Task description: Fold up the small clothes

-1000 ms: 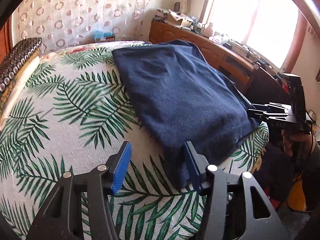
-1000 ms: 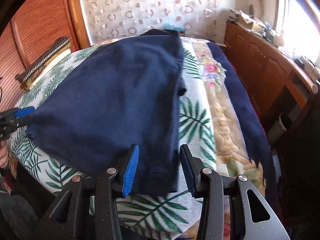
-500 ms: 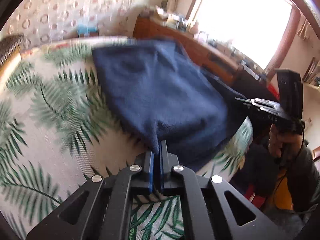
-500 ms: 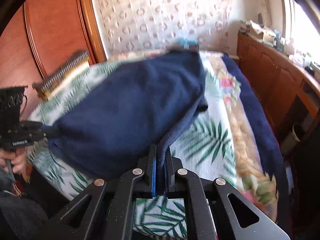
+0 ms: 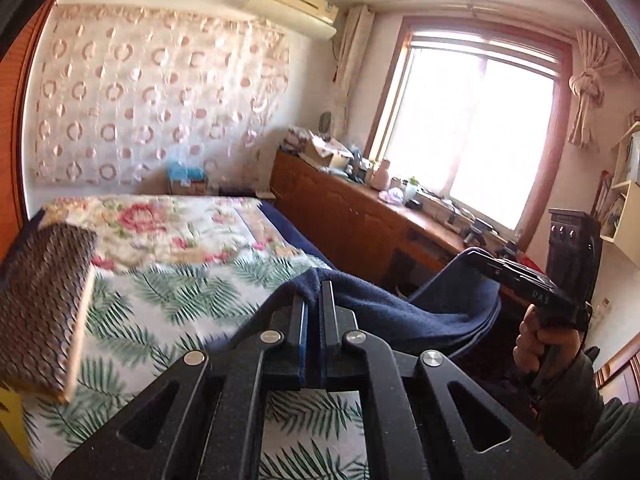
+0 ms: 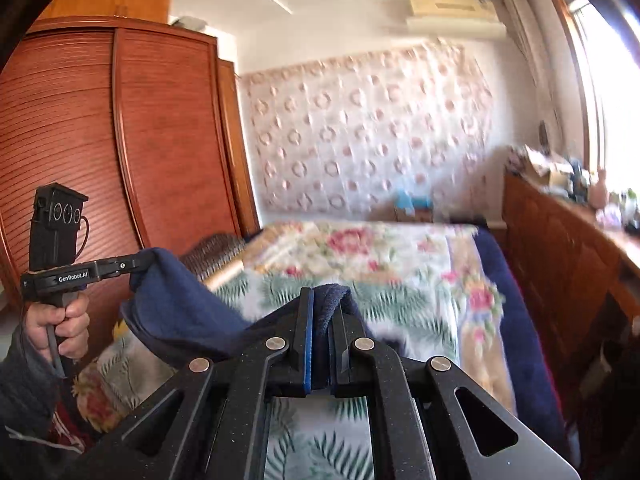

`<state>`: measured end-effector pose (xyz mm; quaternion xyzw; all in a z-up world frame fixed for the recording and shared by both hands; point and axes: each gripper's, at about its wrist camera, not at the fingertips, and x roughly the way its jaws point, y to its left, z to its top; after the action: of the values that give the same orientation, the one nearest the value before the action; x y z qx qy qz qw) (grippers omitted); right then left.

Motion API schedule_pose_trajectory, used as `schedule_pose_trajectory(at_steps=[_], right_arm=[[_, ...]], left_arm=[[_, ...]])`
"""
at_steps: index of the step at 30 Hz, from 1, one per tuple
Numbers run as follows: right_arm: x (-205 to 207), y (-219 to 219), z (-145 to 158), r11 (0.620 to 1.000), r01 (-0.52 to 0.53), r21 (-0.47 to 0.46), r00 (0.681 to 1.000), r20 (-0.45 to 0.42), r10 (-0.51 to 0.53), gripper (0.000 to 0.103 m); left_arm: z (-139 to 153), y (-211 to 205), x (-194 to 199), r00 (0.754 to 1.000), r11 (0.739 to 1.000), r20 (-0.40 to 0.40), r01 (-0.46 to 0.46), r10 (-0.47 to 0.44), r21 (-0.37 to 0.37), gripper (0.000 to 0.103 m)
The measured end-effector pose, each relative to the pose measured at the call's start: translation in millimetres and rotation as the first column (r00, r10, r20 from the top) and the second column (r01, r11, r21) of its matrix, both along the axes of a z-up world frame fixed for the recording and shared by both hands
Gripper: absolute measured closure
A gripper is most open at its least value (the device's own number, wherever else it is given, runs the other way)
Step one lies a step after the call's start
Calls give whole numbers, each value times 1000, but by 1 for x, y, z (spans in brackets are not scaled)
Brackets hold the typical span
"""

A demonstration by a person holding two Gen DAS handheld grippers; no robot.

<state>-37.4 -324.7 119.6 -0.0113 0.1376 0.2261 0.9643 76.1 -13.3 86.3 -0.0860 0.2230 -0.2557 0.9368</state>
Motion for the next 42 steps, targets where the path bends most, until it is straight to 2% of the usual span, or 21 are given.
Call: schedule_pose_trajectory(at_steps=[4, 8, 11, 13, 15, 19, 22, 26, 30, 32, 34, 37, 40, 42], right_arm=[[21, 16, 35, 1000, -22, -14, 999, 45, 22, 98], [62, 31, 59, 1000, 7, -17, 997, 81, -6, 99], [83, 46, 74, 1000, 18, 2, 993, 114, -18, 99], [86, 57, 79, 1000, 13, 13, 993, 117, -14, 99], [78, 66, 68, 1000, 17, 7, 994, 106, -18, 99], [72, 80, 38, 999, -22, -44, 997, 70, 26, 99], [46, 57, 21, 997, -75, -30, 997, 9, 75, 99], [7, 50, -23, 990, -134, -44, 987, -96, 129, 99], [-12, 49, -51, 984, -169, -63, 972, -179, 155, 100], [-10, 52, -56, 983, -166, -75, 970, -194, 149, 100], [8, 52, -55, 984, -162, -78, 966, -216, 142, 100], [27, 61, -59, 985, -149, -91, 962, -241, 124, 100], [55, 75, -47, 986, -133, -102, 963, -250, 104, 100], [76, 85, -45, 988, -93, -121, 973, -224, 64, 100]], left_arm=[[30, 16, 31, 999, 999, 10, -47, 47, 10, 98], [58, 35, 56, 986, 988, 81, -149, 145, 46, 98], [79, 51, 60, 967, 973, 145, -220, 209, 66, 98], [82, 59, 56, 962, 969, 160, -236, 222, 77, 98], [74, 66, 50, 972, 977, 133, -206, 196, 63, 98], [34, 70, 32, 985, 983, 49, -167, 163, 81, 98], [-5, 71, 2, 992, 989, -24, -123, 125, 82, 98], [-48, 70, -37, 987, 993, -130, -87, 97, 79, 98], [-82, 66, -52, 972, 994, -223, -61, 80, 90, 98], [-95, 62, -45, 964, 992, -253, -57, 83, 108, 98], [-103, 63, -31, 955, 993, -282, -73, 97, 97, 98], [-108, 68, -9, 950, 991, -292, -90, 115, 98, 98], [-107, 69, 12, 949, 991, -291, -101, 123, 90, 98], [-107, 72, 31, 946, 991, -296, -117, 133, 69, 98]])
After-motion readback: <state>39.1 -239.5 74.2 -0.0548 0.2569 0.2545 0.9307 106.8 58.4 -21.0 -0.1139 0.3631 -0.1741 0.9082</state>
